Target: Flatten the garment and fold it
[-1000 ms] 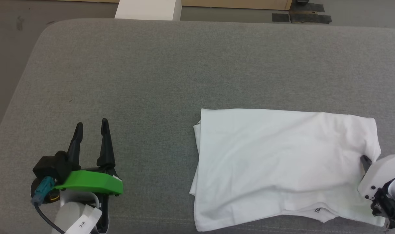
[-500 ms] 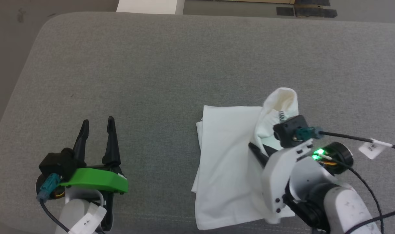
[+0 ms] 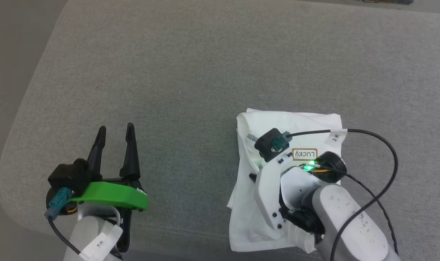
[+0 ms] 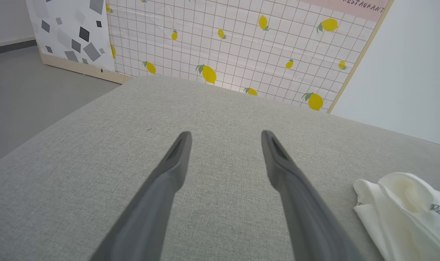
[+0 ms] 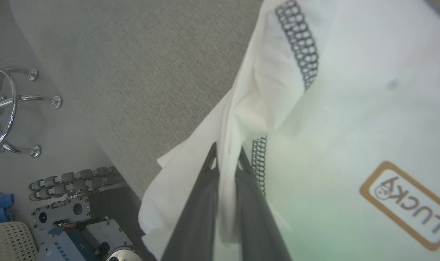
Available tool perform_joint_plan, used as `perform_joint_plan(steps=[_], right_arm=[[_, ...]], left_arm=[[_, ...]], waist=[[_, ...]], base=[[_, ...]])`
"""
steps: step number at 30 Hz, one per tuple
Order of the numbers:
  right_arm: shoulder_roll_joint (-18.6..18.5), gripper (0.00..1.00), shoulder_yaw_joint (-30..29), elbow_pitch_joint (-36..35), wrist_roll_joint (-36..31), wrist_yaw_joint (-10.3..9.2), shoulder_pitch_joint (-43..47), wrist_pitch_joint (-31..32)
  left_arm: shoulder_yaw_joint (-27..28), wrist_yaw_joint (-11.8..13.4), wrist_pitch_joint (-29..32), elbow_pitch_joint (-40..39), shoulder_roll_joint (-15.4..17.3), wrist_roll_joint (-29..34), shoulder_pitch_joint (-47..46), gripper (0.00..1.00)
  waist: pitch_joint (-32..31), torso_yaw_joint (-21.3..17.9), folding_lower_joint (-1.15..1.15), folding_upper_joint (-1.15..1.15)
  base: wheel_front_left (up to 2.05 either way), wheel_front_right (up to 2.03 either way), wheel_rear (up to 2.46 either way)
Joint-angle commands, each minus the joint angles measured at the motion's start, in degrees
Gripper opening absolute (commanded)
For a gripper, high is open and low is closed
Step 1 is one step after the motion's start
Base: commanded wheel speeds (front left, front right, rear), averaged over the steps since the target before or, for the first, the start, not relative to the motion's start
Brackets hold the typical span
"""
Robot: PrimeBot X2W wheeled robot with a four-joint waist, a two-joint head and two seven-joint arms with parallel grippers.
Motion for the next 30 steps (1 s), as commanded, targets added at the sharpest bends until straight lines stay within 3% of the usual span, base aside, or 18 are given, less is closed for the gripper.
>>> perform_joint_plan(steps=[1,2,3,7,11,16,21,26,30], right_arm=[[0.0,0.32,0.6,1.2,0.9,-0.09,-1.2,-0.6],[0.0,0.88,0.9,2.2,1.5,-0.09,-1.5,-0.7],[0.0,1.00,1.1,2.8,1.8,-0.09,-1.8,-0.8],[0.0,1.00,1.7,2.7,4.0,-0.09,-2.4,-3.3],[0.0,1.00,0.2,-1.9,7.2,-0.09,-1.7,-10.0],[0.0,1.00,-5.5,-11.1,10.5,-0.09,0.8,-22.5],[0.0,1.00,-15.7,-17.6,13.0,-0.09,6.2,-32.1],[0.0,1.00,-25.6,-14.5,23.8,-0.09,12.2,-36.9],[0.0,1.00,-28.3,-7.9,33.4,-0.09,14.5,-35.7]], left_arm=[[0.0,-0.4,-0.2,0.0,-0.2,-0.2,-0.8,1.00],[0.0,-0.4,-0.2,0.0,-0.2,-0.2,-0.8,1.00],[0.1,-0.4,-0.2,0.0,-0.2,-0.3,-0.8,1.00],[0.3,-0.4,-0.2,0.3,-0.2,-0.2,-0.5,1.00],[0.7,-0.4,-0.2,0.8,-0.2,0.0,-0.3,1.00],[1.2,-0.4,-0.2,0.6,-0.2,0.4,0.6,1.00],[1.3,-0.4,-0.2,0.3,-0.2,0.8,1.7,1.00],[1.7,-0.4,-0.2,-0.1,-0.2,1.1,2.4,1.00],[1.7,-0.4,-0.2,-0.2,-0.2,1.2,2.5,1.00]], waist=[[0.5,0.5,0.00,0.00],[0.5,0.5,0.00,0.00],[0.4,0.4,0.00,0.00],[-0.1,-0.1,0.00,0.00],[-1.4,-0.9,0.00,0.00],[-3.3,-2.6,0.00,0.00],[-5.1,-4.3,0.00,0.00],[-6.2,-5.9,0.00,0.00],[-6.3,-6.4,0.00,0.00]], base=[[0.00,0.00,0.00],[0.00,0.00,0.00],[0.00,0.00,0.00],[0.00,0.00,0.00],[0.00,0.00,0.00],[0.00,0.00,0.00],[0.00,0.00,0.00],[0.00,0.00,0.00],[0.00,0.00,0.00]])
